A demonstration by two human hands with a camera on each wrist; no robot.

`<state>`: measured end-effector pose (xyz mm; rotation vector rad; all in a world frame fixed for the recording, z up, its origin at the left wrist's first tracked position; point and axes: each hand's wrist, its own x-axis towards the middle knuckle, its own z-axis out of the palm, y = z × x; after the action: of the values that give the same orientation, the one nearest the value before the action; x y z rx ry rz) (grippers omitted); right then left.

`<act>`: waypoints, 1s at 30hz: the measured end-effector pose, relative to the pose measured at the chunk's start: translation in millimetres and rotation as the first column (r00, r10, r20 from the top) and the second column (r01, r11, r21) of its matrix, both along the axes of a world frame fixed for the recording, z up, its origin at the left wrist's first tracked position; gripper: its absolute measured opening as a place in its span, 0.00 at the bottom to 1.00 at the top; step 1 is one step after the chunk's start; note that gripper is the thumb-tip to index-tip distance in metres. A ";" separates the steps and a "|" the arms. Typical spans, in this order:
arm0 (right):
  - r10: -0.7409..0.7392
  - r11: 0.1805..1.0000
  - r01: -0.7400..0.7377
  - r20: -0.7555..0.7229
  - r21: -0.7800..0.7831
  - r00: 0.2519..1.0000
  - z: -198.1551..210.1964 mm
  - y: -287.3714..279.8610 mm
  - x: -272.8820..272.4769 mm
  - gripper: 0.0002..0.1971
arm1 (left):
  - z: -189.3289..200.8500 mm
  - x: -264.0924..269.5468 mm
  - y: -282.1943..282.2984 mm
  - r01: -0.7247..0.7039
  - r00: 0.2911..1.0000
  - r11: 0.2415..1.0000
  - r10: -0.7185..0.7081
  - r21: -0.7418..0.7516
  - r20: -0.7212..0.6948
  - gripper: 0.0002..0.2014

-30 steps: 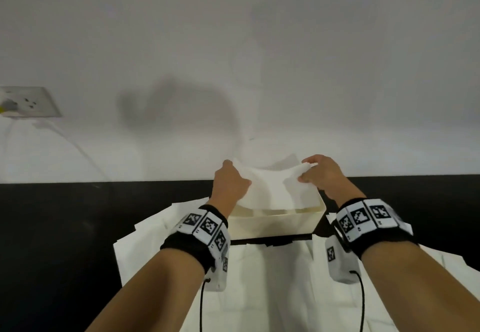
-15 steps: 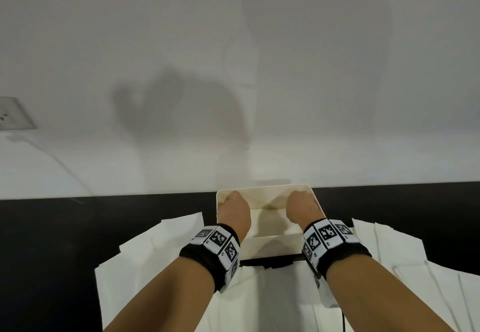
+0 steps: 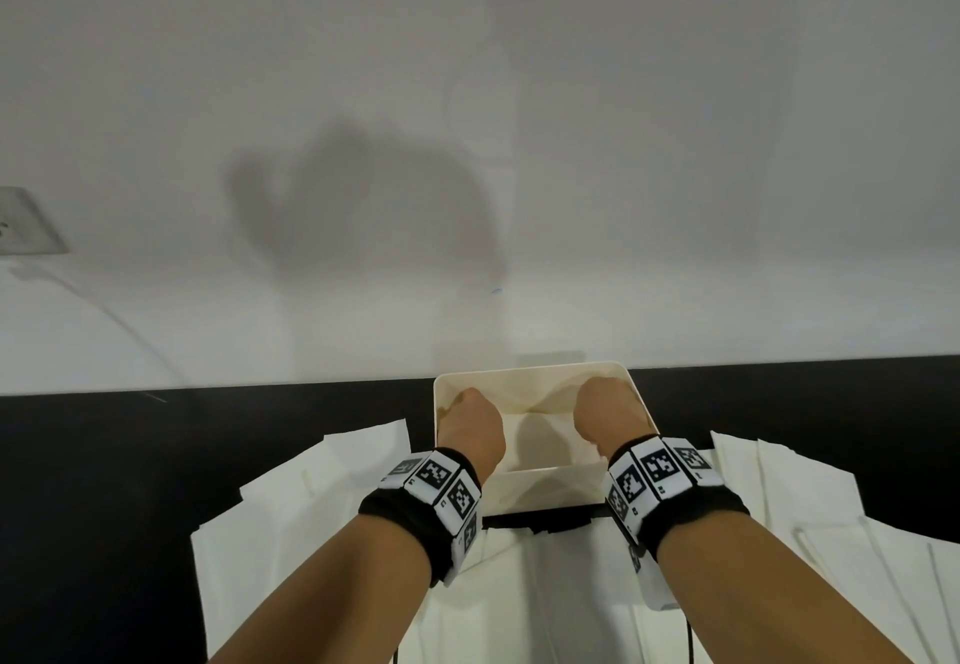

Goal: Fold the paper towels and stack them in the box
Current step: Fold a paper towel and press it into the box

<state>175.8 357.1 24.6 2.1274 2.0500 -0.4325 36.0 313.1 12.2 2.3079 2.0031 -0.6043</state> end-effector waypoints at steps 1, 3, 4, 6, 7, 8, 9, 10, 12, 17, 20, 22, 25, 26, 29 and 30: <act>-0.024 1.000 0.024 -0.010 0.006 1.000 0.5 -0.6 -0.3 0.11 | 0.1 -1.3 1.2 0.010 1.000 1.000 -0.010 0.000 -0.018 0.14; -0.059 0.998 0.060 -0.039 0.017 0.997 -0.5 -0.8 0.5 0.14 | 1.1 -1.6 -1.0 0.033 0.998 0.999 -0.034 -0.014 -0.051 0.14; -0.073 0.997 0.074 -0.057 0.023 0.996 -0.9 -0.4 1.8 0.14 | 1.2 -0.9 -0.4 0.031 0.998 0.999 -0.032 -0.016 -0.052 0.14; -0.092 0.995 0.094 -0.079 0.030 0.993 2.1 -1.0 2.1 0.14 | 3.0 0.0 0.8 -0.013 0.999 1.000 0.013 0.007 -0.031 0.15; -0.096 0.994 0.100 -0.085 0.042 0.992 3.0 -0.1 2.3 0.14 | 7.2 0.7 -0.1 -0.052 0.999 0.999 0.052 0.016 -0.017 0.15; -0.099 0.993 0.104 -0.090 0.048 0.991 3.5 0.7 1.9 0.15 | 10.8 1.8 -1.6 -0.089 0.996 0.996 0.089 0.016 0.002 0.15; -0.097 0.993 0.102 -0.090 0.054 0.991 4.5 1.0 1.6 0.15 | 13.9 3.9 -2.0 -0.120 0.993 0.993 0.119 0.024 0.025 0.14; -0.086 0.994 0.091 -0.089 0.053 0.992 5.0 0.7 1.6 0.15 | 14.6 5.0 -1.8 -0.140 0.990 0.990 0.139 0.022 0.028 0.14; -0.035 0.998 0.038 -0.074 0.045 0.997 4.1 -0.9 2.1 0.15 | 16.3 7.1 -3.6 -0.148 0.989 0.989 0.148 -0.025 -0.014 0.13; 0.042 0.999 -0.041 -0.013 0.027 0.999 -0.7 -5.7 2.9 0.15 | 15.3 5.6 -5.9 -0.098 0.994 0.993 0.094 -0.066 -0.064 0.09; -0.005 0.999 0.005 0.015 0.044 1.000 6.3 -11.5 -0.2 0.14 | 23.9 4.8 -10.9 -0.067 0.996 0.997 0.065 -0.031 -0.068 0.09; -0.017 0.996 0.017 0.002 0.087 1.000 16.5 -16.3 -1.8 0.14 | 34.4 3.5 -16.1 -0.045 0.999 0.998 0.045 0.041 -0.002 0.10; 0.012 0.989 -0.002 -0.065 0.151 0.998 42.0 -27.2 0.5 0.16 | 58.8 -5.8 -29.0 -0.110 0.970 0.979 0.068 0.170 0.235 0.10; 0.031 0.987 -0.010 -0.124 0.163 0.992 48.5 -33.4 3.3 0.18 | 64.9 -11.0 -36.6 -0.175 0.933 0.966 0.100 0.191 0.347 0.11; 0.033 0.986 0.032 -0.387 0.162 0.921 67.7 -68.4 12.4 0.20 | 76.3 -30.9 -74.1 -0.397 0.749 0.907 0.229 0.144 0.622 0.15; 0.022 0.989 0.049 -0.471 0.139 0.882 71.1 -83.8 15.0 0.18 | 76.4 -37.2 -90.2 -0.458 0.687 0.883 0.275 0.107 0.673 0.15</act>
<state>190.8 273.3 95.7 2.2966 2.3809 -0.9109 -1.1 222.9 88.6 1.7358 2.1446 0.4692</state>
